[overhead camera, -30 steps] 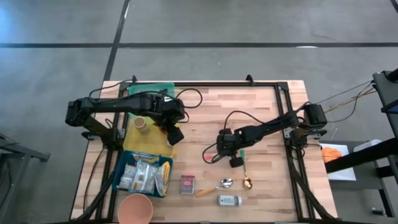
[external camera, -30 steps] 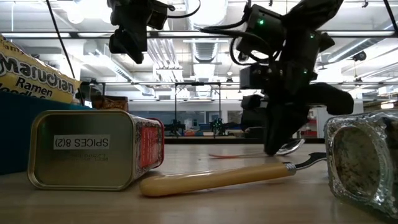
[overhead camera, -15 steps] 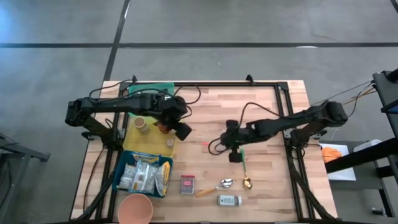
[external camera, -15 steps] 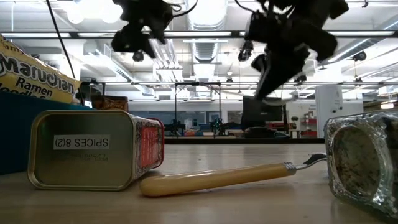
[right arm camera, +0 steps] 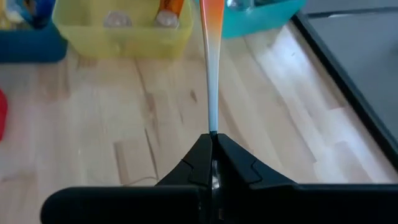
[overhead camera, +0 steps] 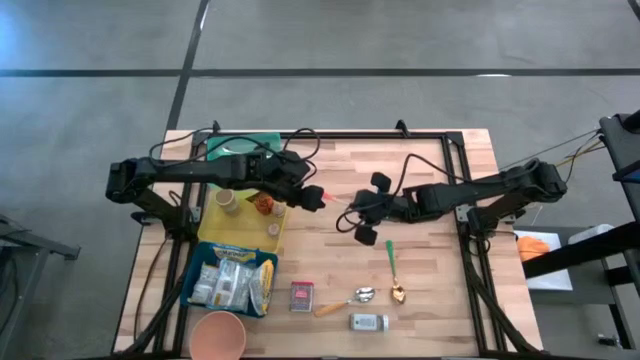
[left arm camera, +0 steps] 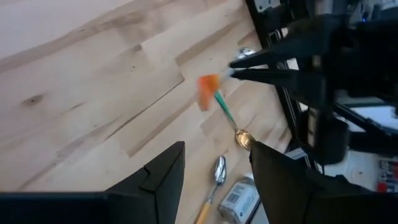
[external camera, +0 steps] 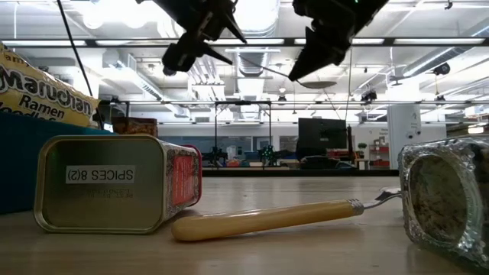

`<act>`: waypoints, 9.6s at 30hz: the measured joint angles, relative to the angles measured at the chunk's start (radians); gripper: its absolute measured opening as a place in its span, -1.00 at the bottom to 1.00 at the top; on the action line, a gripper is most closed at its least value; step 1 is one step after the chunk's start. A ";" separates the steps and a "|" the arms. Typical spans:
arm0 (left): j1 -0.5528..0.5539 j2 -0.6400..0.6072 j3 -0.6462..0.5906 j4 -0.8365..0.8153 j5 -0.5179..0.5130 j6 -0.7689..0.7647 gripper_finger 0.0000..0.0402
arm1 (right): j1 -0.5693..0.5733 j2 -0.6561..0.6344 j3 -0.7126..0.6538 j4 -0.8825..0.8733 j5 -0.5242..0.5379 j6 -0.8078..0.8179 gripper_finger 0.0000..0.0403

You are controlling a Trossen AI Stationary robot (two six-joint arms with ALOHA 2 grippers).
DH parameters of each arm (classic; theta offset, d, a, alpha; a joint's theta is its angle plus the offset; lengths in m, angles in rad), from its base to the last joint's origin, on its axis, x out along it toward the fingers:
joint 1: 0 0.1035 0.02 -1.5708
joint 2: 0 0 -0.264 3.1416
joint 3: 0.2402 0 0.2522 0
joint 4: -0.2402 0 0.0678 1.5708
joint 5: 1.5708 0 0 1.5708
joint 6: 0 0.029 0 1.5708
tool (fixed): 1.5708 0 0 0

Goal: Pick & Place Food Item
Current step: Put the white spoon into the green bin, then put the white seasoning bottle into the yellow bin

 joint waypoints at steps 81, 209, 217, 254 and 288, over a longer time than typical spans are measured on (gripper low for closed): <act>0.340 -0.323 -0.037 -0.322 -0.299 0.214 -0.97 | 0.000 -0.002 0.181 -0.036 0.001 0.019 0.30; 0.717 -0.171 -0.491 -0.209 -0.107 0.496 -0.98 | 0.011 -0.002 0.178 -0.070 -0.079 0.123 0.31; 0.718 -0.093 -0.460 -0.217 -0.108 0.534 -0.98 | 0.012 -0.002 0.178 -0.071 -0.112 0.124 0.31; 0.717 -0.047 -0.466 -0.289 -0.207 0.587 -0.83 | 0.011 -0.002 0.178 -0.071 -0.113 0.132 0.31; 0.613 -0.210 -0.308 -0.393 -0.164 0.589 0.11 | 0.045 0.000 0.178 -0.467 -0.239 0.829 0.30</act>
